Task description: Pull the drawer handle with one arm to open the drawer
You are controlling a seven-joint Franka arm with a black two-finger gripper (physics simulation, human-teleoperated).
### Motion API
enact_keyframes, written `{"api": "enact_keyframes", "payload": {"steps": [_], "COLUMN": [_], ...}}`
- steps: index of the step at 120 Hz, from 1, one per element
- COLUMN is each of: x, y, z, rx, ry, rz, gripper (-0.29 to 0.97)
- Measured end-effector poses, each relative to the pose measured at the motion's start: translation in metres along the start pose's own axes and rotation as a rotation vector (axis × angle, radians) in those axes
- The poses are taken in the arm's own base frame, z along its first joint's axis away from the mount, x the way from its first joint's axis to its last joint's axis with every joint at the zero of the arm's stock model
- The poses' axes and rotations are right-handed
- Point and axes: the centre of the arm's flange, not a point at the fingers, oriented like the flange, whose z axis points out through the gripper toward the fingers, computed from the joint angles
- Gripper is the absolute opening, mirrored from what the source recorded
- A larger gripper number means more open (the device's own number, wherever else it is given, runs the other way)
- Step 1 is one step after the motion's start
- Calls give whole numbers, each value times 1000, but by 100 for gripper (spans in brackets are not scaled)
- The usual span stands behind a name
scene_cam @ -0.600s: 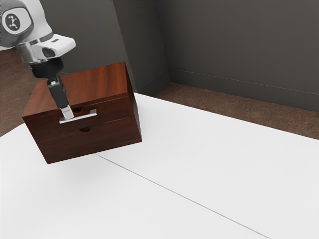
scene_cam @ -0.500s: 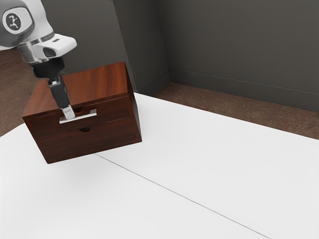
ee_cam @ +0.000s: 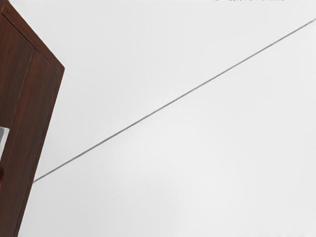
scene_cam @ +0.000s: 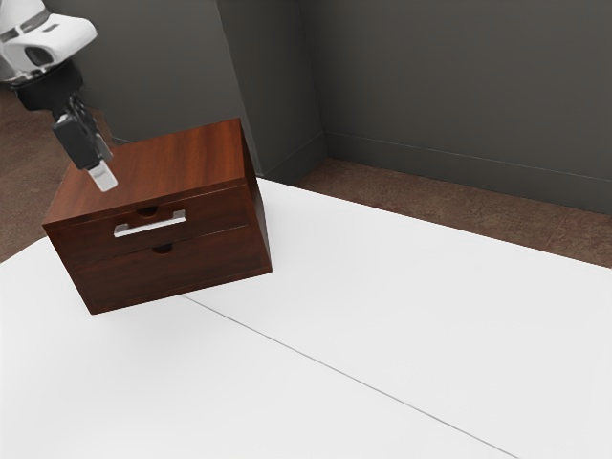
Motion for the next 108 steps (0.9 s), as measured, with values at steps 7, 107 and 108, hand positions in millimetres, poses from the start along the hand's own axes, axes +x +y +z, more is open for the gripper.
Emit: {"api": "enact_keyframes", "payload": {"steps": [7, 107, 108], "x": [-4, -86, -88], "y": [17, 92, 93], "z": [-11, 62, 61], "rx": [8, 382, 385], "ry": [8, -180, -178], "rz": [34, 204, 204], "gripper": [68, 68, 68]}}
